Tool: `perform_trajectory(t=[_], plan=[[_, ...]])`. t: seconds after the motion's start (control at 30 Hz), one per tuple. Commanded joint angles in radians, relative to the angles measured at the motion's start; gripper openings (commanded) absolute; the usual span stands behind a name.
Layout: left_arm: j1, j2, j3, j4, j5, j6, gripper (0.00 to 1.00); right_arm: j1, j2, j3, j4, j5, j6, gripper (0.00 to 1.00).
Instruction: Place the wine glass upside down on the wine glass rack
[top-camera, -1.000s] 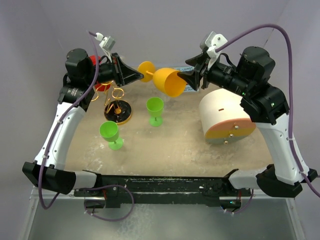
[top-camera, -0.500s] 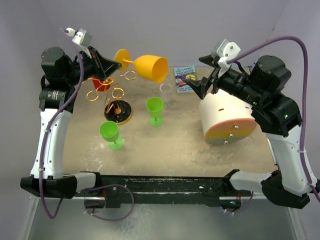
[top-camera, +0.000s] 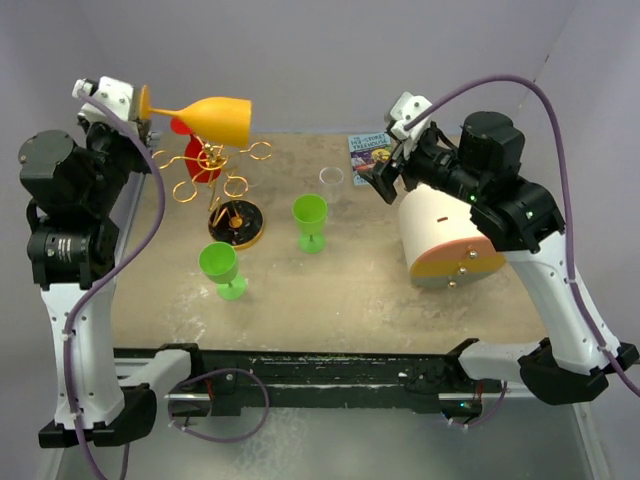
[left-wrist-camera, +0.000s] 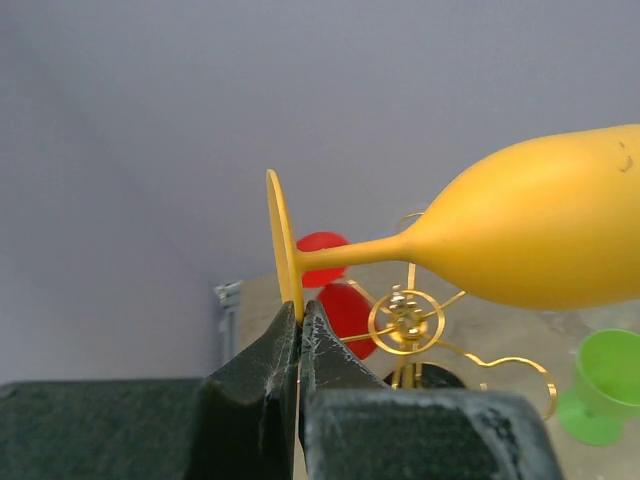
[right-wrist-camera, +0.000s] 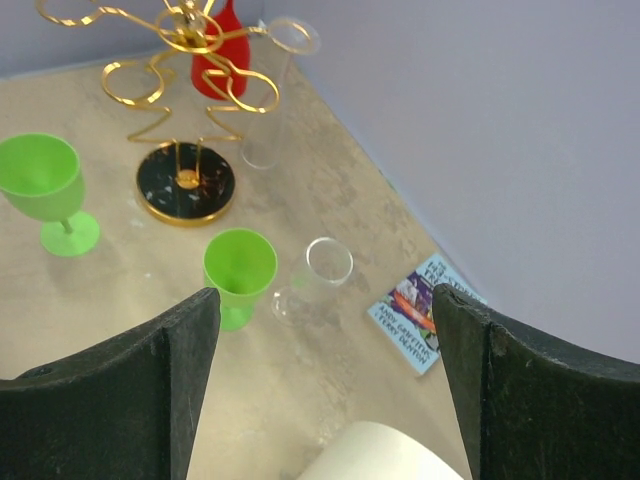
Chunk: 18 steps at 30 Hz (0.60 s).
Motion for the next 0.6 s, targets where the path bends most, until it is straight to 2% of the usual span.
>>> perform_trajectory(t=[0.0,0.27,0.57], plan=[[0.066,-0.043,0.038,0.005,-0.202,0.138,0.00,-0.003,0.003,-0.038,0.026,0.092,-0.032,0.88],[0.208,-0.051,0.055,0.011,-0.397,0.215,0.00,-0.012,-0.045,-0.226,0.098,0.180,-0.050,0.87],[0.302,0.050,0.109,0.009,-0.624,0.341,0.00,-0.129,-0.090,-0.383,0.163,0.073,-0.036,0.87]])
